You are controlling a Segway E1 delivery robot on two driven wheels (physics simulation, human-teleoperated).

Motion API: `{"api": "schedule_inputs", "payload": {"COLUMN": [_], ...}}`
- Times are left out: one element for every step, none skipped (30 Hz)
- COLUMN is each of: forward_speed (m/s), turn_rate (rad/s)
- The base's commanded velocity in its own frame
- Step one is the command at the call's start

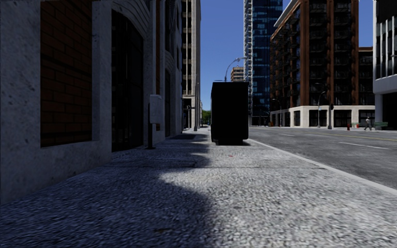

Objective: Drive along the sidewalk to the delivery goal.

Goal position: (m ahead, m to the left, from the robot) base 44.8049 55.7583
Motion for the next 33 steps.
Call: {"api": "schedule_inputs", "payload": {"forward_speed": [2.0, 2.0, 2.0, 2.0, 2.0, 2.0, 2.0, 2.0, 2.0, 2.0, 2.0, 2.0, 2.0, 2.0, 2.0, 2.0, 2.0, 2.0, 2.0, 2.0, 2.0, 2.0, 2.0, 2.0, 2.0, 2.0, 2.0, 2.0, 2.0, 2.0, 2.0, 2.0, 2.0], "turn_rate": [0.0, 0.0, 0.0, 0.0, 0.0, 0.0, 0.0, 0.0, 0.0, 0.0, 0.0, 0.0, 0.0, 0.0, 0.0, 0.0, 0.0, 0.0, 0.18, 0.18, 0.18, 0.18, 0.18, 0.18, 0.18, 0.18, 0.18, 0.18, 0.18, 0.18, 0.19, 0.19, 0.22]}}
